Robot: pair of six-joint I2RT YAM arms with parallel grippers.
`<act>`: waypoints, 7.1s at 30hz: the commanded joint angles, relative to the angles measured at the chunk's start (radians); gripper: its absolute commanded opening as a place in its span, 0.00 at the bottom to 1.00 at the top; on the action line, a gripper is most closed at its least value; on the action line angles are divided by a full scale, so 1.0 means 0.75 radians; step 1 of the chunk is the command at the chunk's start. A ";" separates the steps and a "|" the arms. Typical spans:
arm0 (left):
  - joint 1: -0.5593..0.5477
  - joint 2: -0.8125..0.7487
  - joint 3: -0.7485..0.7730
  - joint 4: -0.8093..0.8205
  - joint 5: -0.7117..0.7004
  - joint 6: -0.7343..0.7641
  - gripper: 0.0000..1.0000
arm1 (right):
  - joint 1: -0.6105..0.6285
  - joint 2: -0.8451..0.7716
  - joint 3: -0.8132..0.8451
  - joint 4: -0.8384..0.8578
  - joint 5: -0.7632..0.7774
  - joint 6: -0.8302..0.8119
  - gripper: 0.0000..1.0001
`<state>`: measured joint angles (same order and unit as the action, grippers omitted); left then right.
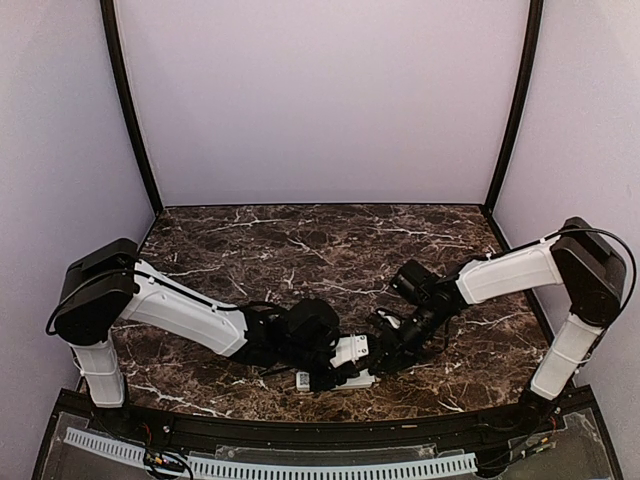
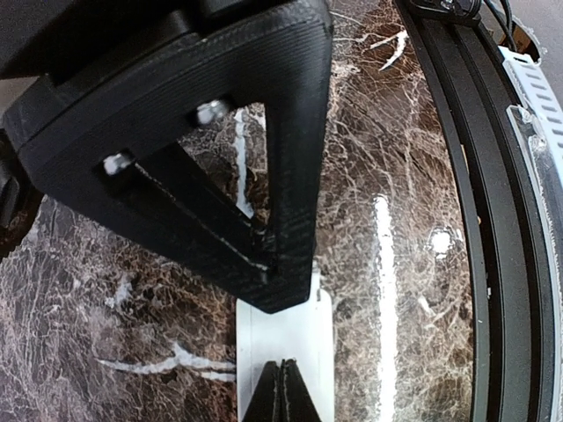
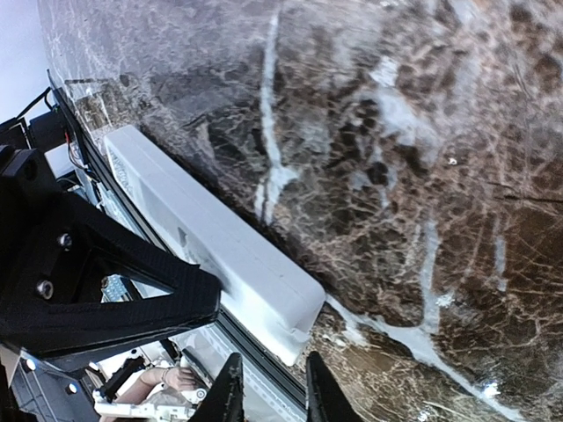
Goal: Load the batteries into the remote control
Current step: Press the battery cover onto the remote control without the battery cover, then pick up the remote control from the center of the board, then pass from the right arm to the left, then place the remote control at the center of the board.
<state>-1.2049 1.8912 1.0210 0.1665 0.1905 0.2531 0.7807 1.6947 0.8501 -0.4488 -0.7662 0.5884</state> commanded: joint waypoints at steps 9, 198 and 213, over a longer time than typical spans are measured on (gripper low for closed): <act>-0.009 0.013 -0.073 -0.130 -0.028 0.025 0.00 | 0.012 0.052 -0.049 0.055 -0.013 0.018 0.17; 0.257 0.223 0.563 -1.228 -0.224 -0.584 0.55 | -0.054 -0.424 0.509 -0.023 0.953 -0.398 0.99; 0.449 -0.462 0.294 -0.568 -0.470 -0.679 0.99 | -0.488 -0.499 0.280 0.134 0.740 -0.354 0.99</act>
<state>-0.9947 1.8271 1.3762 -0.5549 -0.0734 -0.1860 0.5354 1.3525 1.1389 -0.4294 -0.1314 0.3054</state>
